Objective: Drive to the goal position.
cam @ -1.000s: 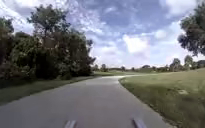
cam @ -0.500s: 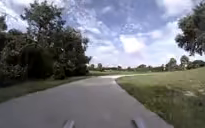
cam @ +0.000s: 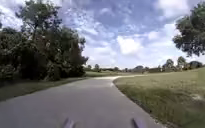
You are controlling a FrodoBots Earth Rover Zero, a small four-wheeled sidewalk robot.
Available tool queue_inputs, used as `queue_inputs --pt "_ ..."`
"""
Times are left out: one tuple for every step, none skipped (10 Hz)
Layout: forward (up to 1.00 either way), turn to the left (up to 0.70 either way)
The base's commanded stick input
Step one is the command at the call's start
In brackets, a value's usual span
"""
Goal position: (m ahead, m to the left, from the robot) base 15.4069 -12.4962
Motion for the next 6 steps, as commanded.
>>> queue_inputs --pt "0.69 0.34" --pt "0.69 0.34" --pt "0.69 0.34" --pt "0.69 0.34" --pt "0.69 0.23" --pt "0.69 0.08"
